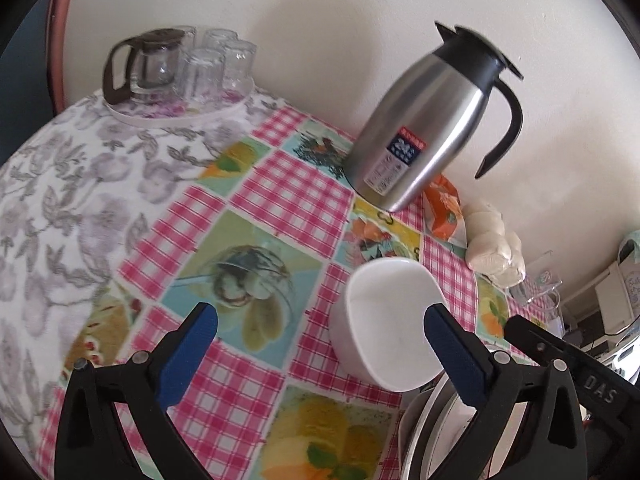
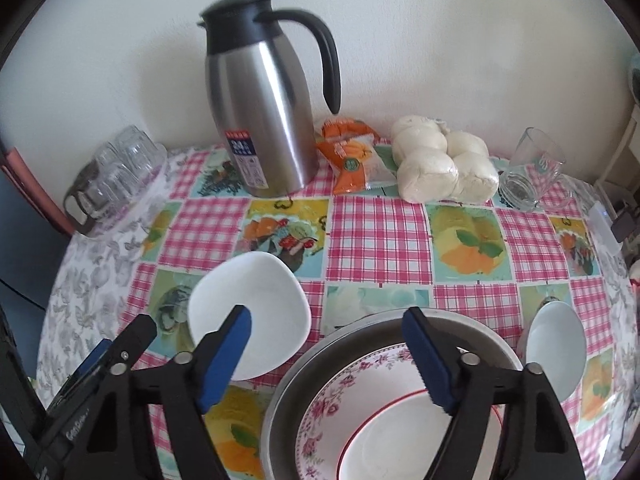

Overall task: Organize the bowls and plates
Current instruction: 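Move both tools toward the white square bowl beside the kettle, then close both tools on the rim of the white square bowl, then lift the square bowl and carry it over the steel plate stack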

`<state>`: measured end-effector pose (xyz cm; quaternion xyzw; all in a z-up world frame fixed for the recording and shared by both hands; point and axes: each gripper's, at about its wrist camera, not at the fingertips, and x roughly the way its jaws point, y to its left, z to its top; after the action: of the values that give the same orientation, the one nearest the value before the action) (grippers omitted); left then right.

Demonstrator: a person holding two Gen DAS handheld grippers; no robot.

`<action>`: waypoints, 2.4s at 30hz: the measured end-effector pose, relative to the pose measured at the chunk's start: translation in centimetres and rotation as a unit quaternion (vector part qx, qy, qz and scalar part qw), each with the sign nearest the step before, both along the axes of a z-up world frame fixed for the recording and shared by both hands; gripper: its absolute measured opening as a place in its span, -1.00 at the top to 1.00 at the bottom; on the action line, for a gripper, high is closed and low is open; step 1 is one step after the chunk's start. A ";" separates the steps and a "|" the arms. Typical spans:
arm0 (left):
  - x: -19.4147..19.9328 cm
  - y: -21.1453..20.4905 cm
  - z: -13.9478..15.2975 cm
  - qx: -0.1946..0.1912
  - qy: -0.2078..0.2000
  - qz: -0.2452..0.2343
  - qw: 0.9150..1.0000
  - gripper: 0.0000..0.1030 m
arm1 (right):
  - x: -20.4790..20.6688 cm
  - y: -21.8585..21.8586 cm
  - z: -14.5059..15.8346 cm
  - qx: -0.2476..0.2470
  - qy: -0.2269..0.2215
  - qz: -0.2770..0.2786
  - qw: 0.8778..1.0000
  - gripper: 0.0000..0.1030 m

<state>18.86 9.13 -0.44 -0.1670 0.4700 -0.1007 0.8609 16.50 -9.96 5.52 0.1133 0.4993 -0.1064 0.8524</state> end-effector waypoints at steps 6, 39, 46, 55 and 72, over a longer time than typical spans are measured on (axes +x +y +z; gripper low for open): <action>1.0 -0.9 -1.3 -0.014 0.021 0.002 1.000 -0.99 | 1.6 -0.1 -2.4 0.004 0.033 0.001 0.999 -0.09; 3.8 -3.3 -7.1 -0.024 0.096 -0.003 0.995 0.34 | 5.5 2.2 -7.9 -0.024 0.078 0.048 0.995 0.76; 3.5 -2.3 -6.9 -0.036 0.096 0.006 0.995 0.56 | 5.5 2.5 -8.1 -0.006 0.079 0.054 0.995 0.77; 2.3 1.0 -7.0 -0.043 0.110 0.018 0.993 0.63 | 4.8 5.4 -8.9 0.006 0.082 0.074 0.994 0.77; -1.5 5.1 -6.9 -0.036 0.150 0.042 0.987 0.75 | 0.4 10.1 -9.1 0.021 0.088 0.089 0.992 0.77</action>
<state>17.33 14.24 -7.32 -0.2304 0.5827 -0.0547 0.7774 16.92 0.10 -3.60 0.0768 0.5825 -0.0287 0.8087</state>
